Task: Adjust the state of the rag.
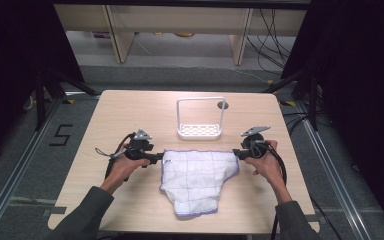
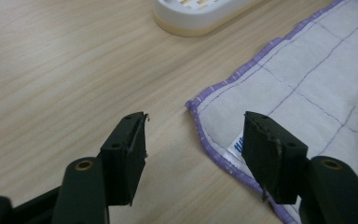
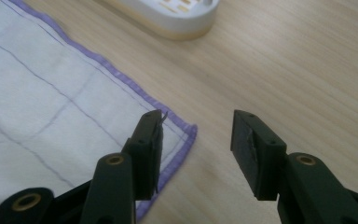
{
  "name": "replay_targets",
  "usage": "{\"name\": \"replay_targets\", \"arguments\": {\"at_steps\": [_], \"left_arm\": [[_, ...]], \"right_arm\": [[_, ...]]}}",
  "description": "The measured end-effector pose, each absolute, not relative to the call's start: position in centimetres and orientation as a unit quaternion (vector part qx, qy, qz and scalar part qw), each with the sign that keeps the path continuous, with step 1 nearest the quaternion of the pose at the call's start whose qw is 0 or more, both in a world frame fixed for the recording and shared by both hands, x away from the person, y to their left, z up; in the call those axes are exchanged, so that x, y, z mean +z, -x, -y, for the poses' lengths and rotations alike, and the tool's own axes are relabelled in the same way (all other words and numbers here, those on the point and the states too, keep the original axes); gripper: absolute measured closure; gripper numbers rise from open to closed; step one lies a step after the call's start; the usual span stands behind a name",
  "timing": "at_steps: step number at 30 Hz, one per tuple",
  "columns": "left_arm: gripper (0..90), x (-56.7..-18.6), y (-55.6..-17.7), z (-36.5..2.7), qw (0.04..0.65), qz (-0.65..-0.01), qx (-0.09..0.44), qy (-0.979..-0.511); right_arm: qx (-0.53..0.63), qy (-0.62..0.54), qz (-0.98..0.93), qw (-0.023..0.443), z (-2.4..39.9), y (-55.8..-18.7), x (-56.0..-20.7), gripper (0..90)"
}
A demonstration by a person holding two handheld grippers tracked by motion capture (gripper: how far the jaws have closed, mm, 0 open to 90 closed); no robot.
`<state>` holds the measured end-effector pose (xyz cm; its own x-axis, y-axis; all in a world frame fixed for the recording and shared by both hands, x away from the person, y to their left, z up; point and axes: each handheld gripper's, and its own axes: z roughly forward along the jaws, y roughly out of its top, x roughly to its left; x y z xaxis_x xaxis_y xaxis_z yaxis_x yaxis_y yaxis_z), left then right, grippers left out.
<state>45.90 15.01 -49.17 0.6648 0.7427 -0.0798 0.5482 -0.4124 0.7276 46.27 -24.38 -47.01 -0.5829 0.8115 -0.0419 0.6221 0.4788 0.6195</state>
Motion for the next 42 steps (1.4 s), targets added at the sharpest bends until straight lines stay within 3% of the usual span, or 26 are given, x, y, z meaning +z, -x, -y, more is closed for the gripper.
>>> {"name": "replay_targets", "arguments": {"at_steps": [8,12,14,16,17,19,21,26,31,36,42], "left_arm": [[39.6,-50.0,-47.3,-13.0,0.353,-0.385,0.109,-0.846],[45.6,-51.0,-47.5,-12.4,0.358,-0.378,0.118,-0.846],[49.1,-51.1,-47.6,-12.3,0.361,-0.374,0.122,-0.846],[59.2,-51.2,-47.6,-12.2,0.368,-0.361,0.121,-0.848],[69.0,-51.2,-47.5,-12.1,0.368,-0.352,0.122,-0.852],[72.8,-51.2,-47.4,-12.0,0.373,-0.345,0.122,-0.853],[83.7,-51.1,-47.4,-12.0,0.378,-0.335,0.122,-0.855],[86.2,-49.8,-46.7,-12.3,0.409,-0.322,0.125,-0.845],[86.5,-47.1,-45.1,-13.2,0.438,-0.306,0.133,-0.835],[86.5,-43.9,-43.2,-14.2,0.449,-0.295,0.126,-0.834],[86.7,-39.4,-40.9,-15.2,0.471,-0.27,0.115,-0.832]], "right_arm": [[0.284,-0.434,-0.842,0.147,24.1,-47.5,-48.4,53.4],[0.281,-0.426,-0.844,0.166,24.0,-47.8,-49.1,52.9],[0.276,-0.424,-0.849,0.153,24.0,-47.8,-49.1,53.9],[0.271,-0.425,-0.85,0.151,23.7,-47.8,-49.4,55.6],[0.278,-0.421,-0.85,0.15,23.5,-47.7,-49.6,60.7],[0.275,-0.414,-0.855,0.148,23.6,-47.8,-49.5,65.4],[0.295,-0.405,-0.857,0.12,23.6,-47.7,-49.7,82.6],[0.318,-0.408,-0.848,0.116,24.2,-47.7,-49.7,88.4],[0.35,-0.385,-0.844,0.133,24.5,-46.0,-46.8,88.8],[0.378,-0.35,-0.845,0.145,24.7,-42.7,-41.5,88.9],[0.392,-0.337,-0.845,0.136,24.5,-39.7,-37.3,88.9]]}}
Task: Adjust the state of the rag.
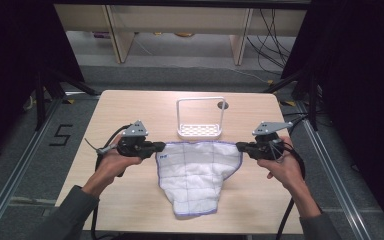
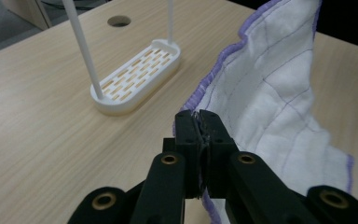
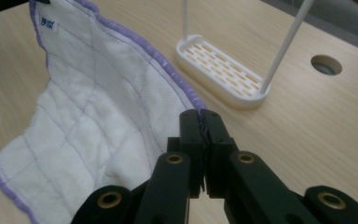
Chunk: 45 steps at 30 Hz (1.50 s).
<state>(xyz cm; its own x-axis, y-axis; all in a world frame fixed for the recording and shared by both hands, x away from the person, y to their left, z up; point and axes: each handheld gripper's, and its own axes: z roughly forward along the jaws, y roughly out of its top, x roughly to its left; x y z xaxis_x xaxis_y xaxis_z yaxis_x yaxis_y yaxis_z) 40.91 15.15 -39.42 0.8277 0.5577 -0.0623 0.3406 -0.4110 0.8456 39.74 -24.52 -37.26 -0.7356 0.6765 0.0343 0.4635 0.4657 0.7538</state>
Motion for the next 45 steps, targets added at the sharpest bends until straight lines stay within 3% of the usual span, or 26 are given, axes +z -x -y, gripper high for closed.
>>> {"name": "replay_targets", "arguments": {"at_steps": [15,22,27,29,31,33,39,45], "left_arm": [[86.5,-28.7,-32.9,-16.2,0.513,-0.185,0.105,-0.832],[86.3,-28.8,-33.5,-15.9,0.514,-0.205,0.091,-0.828],[86.2,-33.5,-38.6,-14.3,0.49,-0.26,0.074,-0.828],[86.1,-37.1,-42.7,-13.5,0.464,-0.3,0.08,-0.829],[86.1,-38.3,-43.9,-13.3,0.452,-0.313,0.09,-0.831],[86.1,-40.8,-45.9,-12.9,0.416,-0.322,0.109,-0.843],[85.4,-46.5,-48.3,-12.2,0.385,-0.363,0.101,-0.842],[85.4,-47.4,-48.3,-12.4,0.384,-0.368,0.101,-0.841]], "right_arm": [[0.44,-0.237,-0.847,0.178,24.0,-32.5,-26.6,89.0],[0.442,-0.246,-0.846,0.168,24.4,-31.9,-25.8,88.9],[0.41,-0.295,-0.852,0.14,24.1,-36.6,-30.1,88.9],[0.379,-0.347,-0.849,0.128,23.5,-41.3,-34.4,88.9],[0.371,-0.348,-0.85,0.134,23.3,-42.5,-35.6,88.8],[0.35,-0.372,-0.85,0.132,22.9,-46.1,-39.7,88.8],[0.319,-0.408,-0.847,0.121,22.1,-48.8,-45.6,88.8],[0.311,-0.41,-0.848,0.127,22.5,-49.1,-46.4,88.7]]}}
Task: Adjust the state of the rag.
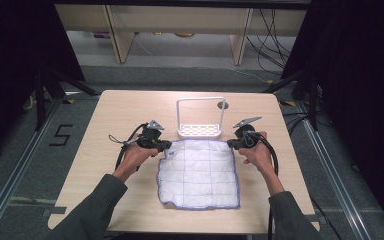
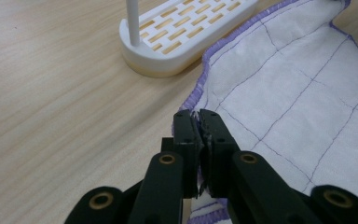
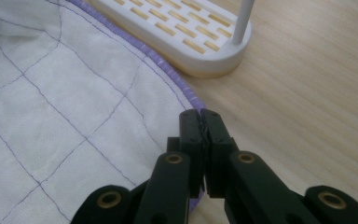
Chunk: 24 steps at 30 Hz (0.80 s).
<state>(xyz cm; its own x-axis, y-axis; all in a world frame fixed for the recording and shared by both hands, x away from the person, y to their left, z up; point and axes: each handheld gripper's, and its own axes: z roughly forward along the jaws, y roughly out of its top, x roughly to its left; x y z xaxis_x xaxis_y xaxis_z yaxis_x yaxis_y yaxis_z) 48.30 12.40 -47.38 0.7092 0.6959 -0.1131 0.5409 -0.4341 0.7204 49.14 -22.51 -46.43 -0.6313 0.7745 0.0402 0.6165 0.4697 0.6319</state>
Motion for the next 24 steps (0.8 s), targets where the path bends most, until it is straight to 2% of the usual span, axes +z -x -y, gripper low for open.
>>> {"name": "replay_targets", "arguments": {"at_steps": [5,6,14,19,24], "left_arm": [[85.9,-47.0,-48.3,-13.1,0.397,-0.369,0.104,-0.834],[86.0,-46.9,-48.3,-13.3,0.402,-0.367,0.104,-0.832],[86.2,-46.1,-47.4,-13.9,0.417,-0.354,0.112,-0.83],[86.2,-45.8,-46.0,-14.4,0.426,-0.34,0.112,-0.831],[86.3,-45.4,-43.9,-14.6,0.445,-0.318,0.114,-0.829]], "right_arm": [[0.325,-0.417,-0.839,0.13,22.7,-48.7,-46.0,88.7],[0.318,-0.422,-0.841,0.114,22.8,-48.4,-45.5,88.7],[0.355,-0.383,-0.843,0.131,23.8,-47.5,-44.3,88.7],[0.36,-0.394,-0.837,0.123,24.0,-46.0,-43.3,88.6],[0.383,-0.372,-0.835,0.136,24.1,-44.2,-42.9,88.6]]}}
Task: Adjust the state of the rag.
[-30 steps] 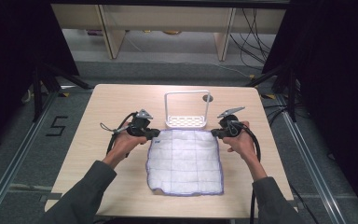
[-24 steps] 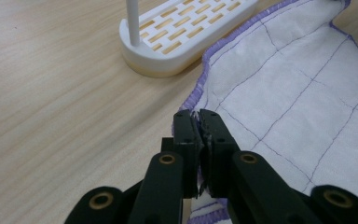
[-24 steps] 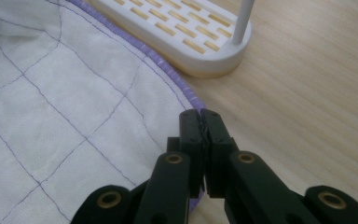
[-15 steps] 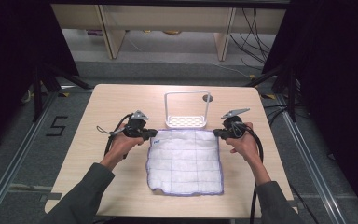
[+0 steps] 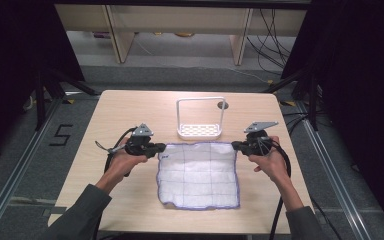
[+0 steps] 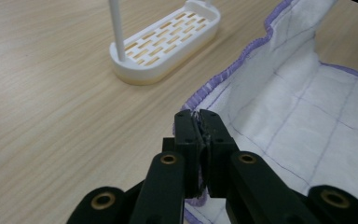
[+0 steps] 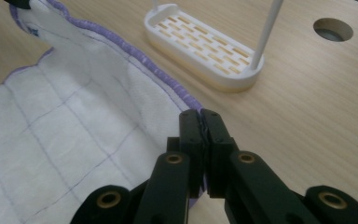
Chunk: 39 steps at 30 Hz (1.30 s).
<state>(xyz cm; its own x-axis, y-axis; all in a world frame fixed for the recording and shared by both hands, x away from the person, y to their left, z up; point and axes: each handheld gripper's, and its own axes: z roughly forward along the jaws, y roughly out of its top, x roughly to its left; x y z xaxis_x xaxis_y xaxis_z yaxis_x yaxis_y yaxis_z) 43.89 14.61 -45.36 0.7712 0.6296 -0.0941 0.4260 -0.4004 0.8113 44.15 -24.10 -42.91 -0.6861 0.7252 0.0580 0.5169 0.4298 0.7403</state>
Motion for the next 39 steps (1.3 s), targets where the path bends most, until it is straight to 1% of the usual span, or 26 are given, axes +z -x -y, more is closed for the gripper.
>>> {"name": "replay_targets", "arguments": {"at_steps": [2,3,5,7,8,9,10,14,17,19,20,21,22,25,28,30,31,32,33,34,35,36,39], "left_arm": [[86.2,-45.1,-43.0,-14.6,0.444,-0.306,0.121,-0.834],[86.2,-45.1,-42.5,-14.6,0.446,-0.298,0.122,-0.835],[86.2,-45.1,-41.4,-14.7,0.445,-0.281,0.122,-0.841],[86.2,-45.3,-40.4,-14.7,0.451,-0.275,0.124,-0.84],[86.2,-45.3,-39.7,-14.9,0.452,-0.271,0.125,-0.841],[86.2,-45.3,-39.2,-15.0,0.453,-0.265,0.125,-0.842],[86.3,-45.4,-38.8,-15.1,0.456,-0.265,0.125,-0.841],[86.2,-46.1,-36.6,-15.3,0.448,-0.243,0.129,-0.851],[85.8,-46.9,-35.7,-15.4,0.444,-0.241,0.13,-0.853],[85.9,-47.5,-35.5,-15.6,0.438,-0.238,0.129,-0.857],[85.9,-47.9,-35.2,-15.5,0.442,-0.243,0.126,-0.854],[85.9,-48.0,-35.1,-15.5,0.44,-0.244,0.124,-0.855],[85.9,-48.3,-34.8,-15.5,0.438,-0.241,0.121,-0.858],[85.8,-48.6,-34.1,-15.1,0.433,-0.235,0.126,-0.861],[85.8,-48.8,-33.6,-14.8,0.438,-0.224,0.126,-0.862],[85.8,-48.7,-33.2,-14.9,0.426,-0.216,0.133,-0.869],[85.8,-48.9,-32.8,-14.7,0.439,-0.22,0.127,-0.862],[85.6,-48.9,-32.8,-14.7,0.439,-0.22,0.127,-0.862],[85.6,-48.8,-32.7,-14.8,0.436,-0.221,0.124,-0.864],[85.5,-48.9,-32.5,-14.8,0.438,-0.219,0.124,-0.863],[85.5,-49.0,-32.4,-14.8,0.435,-0.214,0.127,-0.865],[85.4,-48.9,-32.2,-14.9,0.424,-0.209,0.131,-0.872],[84.9,-49.1,-31.5,-14.7,0.428,-0.208,0.117,-0.871]], "right_arm": [[0.376,-0.359,-0.844,0.131,24.5,-42.6,-42.5,88.6],[0.376,-0.359,-0.844,0.131,24.5,-42.6,-42.5,88.6],[0.387,-0.348,-0.843,0.135,24.7,-41.4,-42.3,88.5],[0.396,-0.348,-0.84,0.129,24.8,-40.2,-42.3,88.6],[0.401,-0.337,-0.841,0.138,25.0,-39.7,-42.2,88.6],[0.402,-0.336,-0.842,0.131,25.1,-39.0,-42.2,88.5],[0.405,-0.328,-0.843,0.134,25.2,-38.5,-42.3,88.5],[0.403,-0.32,-0.848,0.121,25.2,-36.2,-43.1,88.4],[0.403,-0.305,-0.854,0.125,25.2,-35.1,-43.8,88.3],[0.401,-0.303,-0.858,0.109,25.1,-34.3,-44.4,88.1],[0.402,-0.305,-0.856,0.109,25.3,-33.9,-45.1,88.1],[0.402,-0.305,-0.856,0.109,25.3,-33.9,-45.1,88.1],[0.405,-0.313,-0.854,0.096,25.4,-33.4,-45.6,88.1],[0.403,-0.309,-0.856,0.1,25.6,-33.2,-46.2,88.1],[0.402,-0.315,-0.855,0.09,25.8,-32.9,-46.9,87.9],[0.401,-0.317,-0.855,0.091,25.9,-32.7,-47.2,87.9],[0.403,-0.318,-0.854,0.083,25.8,-32.3,-47.2,87.8],[0.403,-0.318,-0.854,0.083,25.8,-32.3,-47.2,87.8],[0.404,-0.313,-0.855,0.093,25.9,-32.3,-47.2,87.7],[0.405,-0.315,-0.854,0.087,25.9,-32.0,-47.2,87.6],[0.404,-0.312,-0.855,0.093,25.9,-31.9,-47.2,87.3],[0.407,-0.308,-0.855,0.092,25.9,-31.9,-47.3,87.2],[0.397,-0.311,-0.858,0.093,25.8,-31.4,-47.6,86.9]]}}
